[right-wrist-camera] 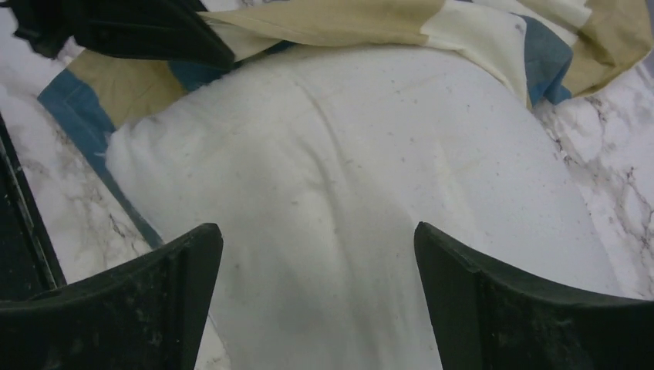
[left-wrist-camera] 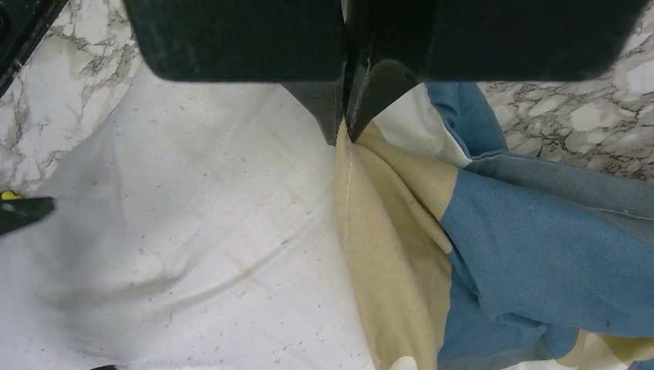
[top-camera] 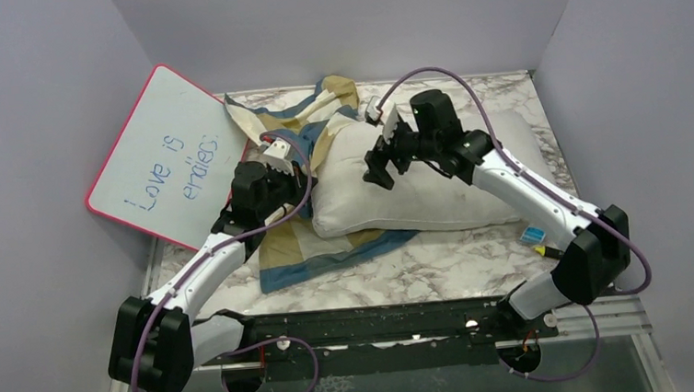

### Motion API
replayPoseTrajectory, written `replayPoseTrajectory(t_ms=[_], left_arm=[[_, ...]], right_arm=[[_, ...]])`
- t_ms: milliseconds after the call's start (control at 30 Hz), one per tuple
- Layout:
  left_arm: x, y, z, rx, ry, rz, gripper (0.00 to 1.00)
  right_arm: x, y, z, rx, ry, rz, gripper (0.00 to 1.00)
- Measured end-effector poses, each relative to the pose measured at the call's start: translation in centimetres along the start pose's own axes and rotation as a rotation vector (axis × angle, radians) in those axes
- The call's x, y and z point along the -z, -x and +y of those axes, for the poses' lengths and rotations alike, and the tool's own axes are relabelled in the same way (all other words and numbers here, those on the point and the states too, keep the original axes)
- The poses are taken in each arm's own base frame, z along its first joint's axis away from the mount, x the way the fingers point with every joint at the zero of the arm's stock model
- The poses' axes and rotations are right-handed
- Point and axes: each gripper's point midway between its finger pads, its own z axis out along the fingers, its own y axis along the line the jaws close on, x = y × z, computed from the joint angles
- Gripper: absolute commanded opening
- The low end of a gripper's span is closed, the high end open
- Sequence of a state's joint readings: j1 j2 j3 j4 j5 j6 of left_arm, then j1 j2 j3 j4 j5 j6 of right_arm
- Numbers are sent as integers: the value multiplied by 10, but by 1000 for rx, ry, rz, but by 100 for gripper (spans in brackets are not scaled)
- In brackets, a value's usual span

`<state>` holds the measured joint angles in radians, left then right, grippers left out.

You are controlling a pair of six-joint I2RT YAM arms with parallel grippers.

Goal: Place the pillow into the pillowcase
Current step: Stuff the pillow into the pillowcase.

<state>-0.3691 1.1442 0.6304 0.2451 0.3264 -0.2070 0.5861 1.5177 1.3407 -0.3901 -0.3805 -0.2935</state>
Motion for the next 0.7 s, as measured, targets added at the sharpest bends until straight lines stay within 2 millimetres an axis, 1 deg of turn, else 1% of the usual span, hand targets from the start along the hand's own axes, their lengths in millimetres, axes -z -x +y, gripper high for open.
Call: replayPoseTrajectory(t_ms=[67, 100, 133, 200, 233, 333, 400, 467, 533, 633, 667, 700], left_arm=[[0, -1, 1, 9, 7, 9, 0], [1, -3, 1, 15, 11, 18, 0], [1, -4, 2, 19, 14, 24, 0], [2, -6, 2, 29, 22, 38, 0], [2, -6, 3, 32, 26, 41, 0], [4, -7, 4, 36, 35, 51, 0], [5, -6, 4, 37, 41, 51, 0], [6, -5, 4, 36, 44, 50, 0], [6, -6, 5, 37, 48, 53, 0], [7, -8, 6, 48, 60, 60, 0], [7, -8, 6, 52, 62, 59, 0], [7, -7, 7, 57, 66, 59, 0]], right_arm=[[11, 6, 14, 59, 45, -20, 100], [14, 6, 19, 97, 65, -24, 100], [17, 12, 28, 127, 83, -40, 100], [14, 16, 45, 194, 115, -50, 100], [11, 16, 54, 226, 131, -52, 100], [-7, 4, 84, 335, 175, -35, 100], [-24, -4, 102, 417, 201, -16, 100], [-41, -9, 112, 486, 208, -3, 100], [-59, -15, 112, 545, 190, 6, 99], [-82, -26, 95, 596, 109, 24, 92], [-87, -29, 91, 607, 87, 27, 85], [-92, -32, 88, 614, 73, 28, 71]])
